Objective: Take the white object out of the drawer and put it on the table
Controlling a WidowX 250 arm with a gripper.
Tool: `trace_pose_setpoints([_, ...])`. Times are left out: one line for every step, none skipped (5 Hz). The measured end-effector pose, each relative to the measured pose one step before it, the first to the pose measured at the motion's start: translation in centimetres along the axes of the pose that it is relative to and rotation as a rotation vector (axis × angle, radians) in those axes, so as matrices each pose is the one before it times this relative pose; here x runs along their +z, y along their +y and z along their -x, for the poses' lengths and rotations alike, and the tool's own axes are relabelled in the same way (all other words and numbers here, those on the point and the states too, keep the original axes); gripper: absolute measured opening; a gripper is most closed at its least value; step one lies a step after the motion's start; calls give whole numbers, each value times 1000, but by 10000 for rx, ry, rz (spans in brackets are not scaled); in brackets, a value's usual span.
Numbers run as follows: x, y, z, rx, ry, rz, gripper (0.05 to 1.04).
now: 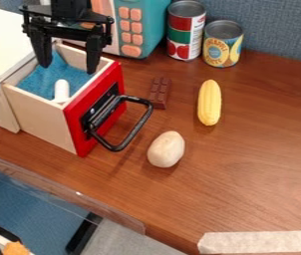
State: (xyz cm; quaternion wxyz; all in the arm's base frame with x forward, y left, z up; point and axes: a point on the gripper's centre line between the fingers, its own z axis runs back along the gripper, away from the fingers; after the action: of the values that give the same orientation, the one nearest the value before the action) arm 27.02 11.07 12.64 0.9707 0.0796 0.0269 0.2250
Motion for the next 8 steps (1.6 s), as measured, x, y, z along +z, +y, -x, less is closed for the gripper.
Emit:
trace_pose_setpoints([-739,-124,-6,-12,254,-41,999])
trace_pose_setpoints([-1090,696,-626,187,258,-201,999])
trace_pose_setpoints([-221,818,-136,11,43,211,999])
trace_pose_setpoints([-358,911,44,33,-205,203,999])
trace_pose_setpoints([-418,1365,-39,168,-521,713,999])
trace_pose_setpoints([-619,-9,-530,210,-494,408,999])
trace_pose_setpoints([-66,105,-705,443,-462,284,999])
trace_pose_setpoints([3,-170,-238,231,-147,137,999])
